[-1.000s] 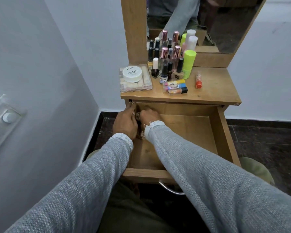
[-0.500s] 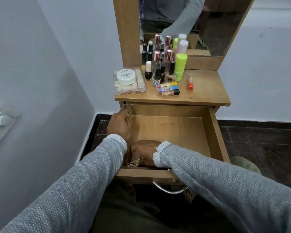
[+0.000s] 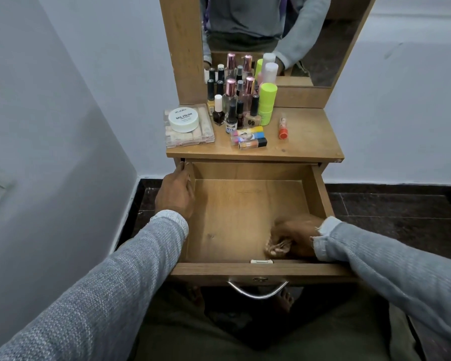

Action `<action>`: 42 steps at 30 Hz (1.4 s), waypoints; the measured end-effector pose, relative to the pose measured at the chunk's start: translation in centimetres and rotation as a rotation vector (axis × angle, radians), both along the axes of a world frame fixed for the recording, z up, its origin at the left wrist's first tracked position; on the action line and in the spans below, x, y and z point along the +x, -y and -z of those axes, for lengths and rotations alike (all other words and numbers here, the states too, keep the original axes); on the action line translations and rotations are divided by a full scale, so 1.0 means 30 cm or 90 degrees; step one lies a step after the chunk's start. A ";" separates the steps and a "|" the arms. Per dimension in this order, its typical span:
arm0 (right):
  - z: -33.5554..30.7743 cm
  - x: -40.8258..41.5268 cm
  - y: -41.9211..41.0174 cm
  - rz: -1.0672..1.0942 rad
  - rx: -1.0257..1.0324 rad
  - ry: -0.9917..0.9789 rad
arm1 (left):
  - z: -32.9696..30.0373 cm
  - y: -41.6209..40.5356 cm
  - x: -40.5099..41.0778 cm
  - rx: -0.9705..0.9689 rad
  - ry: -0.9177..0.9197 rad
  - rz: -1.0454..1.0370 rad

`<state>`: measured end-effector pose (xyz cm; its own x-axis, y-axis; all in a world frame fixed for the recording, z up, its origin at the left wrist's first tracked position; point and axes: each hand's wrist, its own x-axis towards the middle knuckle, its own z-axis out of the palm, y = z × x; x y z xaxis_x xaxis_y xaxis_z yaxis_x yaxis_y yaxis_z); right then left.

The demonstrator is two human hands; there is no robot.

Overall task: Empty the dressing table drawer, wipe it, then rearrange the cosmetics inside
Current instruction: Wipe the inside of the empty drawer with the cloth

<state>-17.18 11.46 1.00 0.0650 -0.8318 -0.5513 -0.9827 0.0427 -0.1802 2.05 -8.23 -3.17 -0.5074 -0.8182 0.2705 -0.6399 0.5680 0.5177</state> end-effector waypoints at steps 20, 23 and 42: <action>0.114 -0.083 0.161 0.301 -0.069 -0.293 | 0.041 0.024 -0.001 -0.035 0.034 0.018; 0.082 -0.051 0.130 0.307 -0.065 -0.279 | 0.037 0.019 -0.003 -0.044 0.044 0.017; -0.219 -0.083 0.050 0.336 -0.344 -0.058 | 0.004 0.011 -0.021 -0.127 0.207 0.087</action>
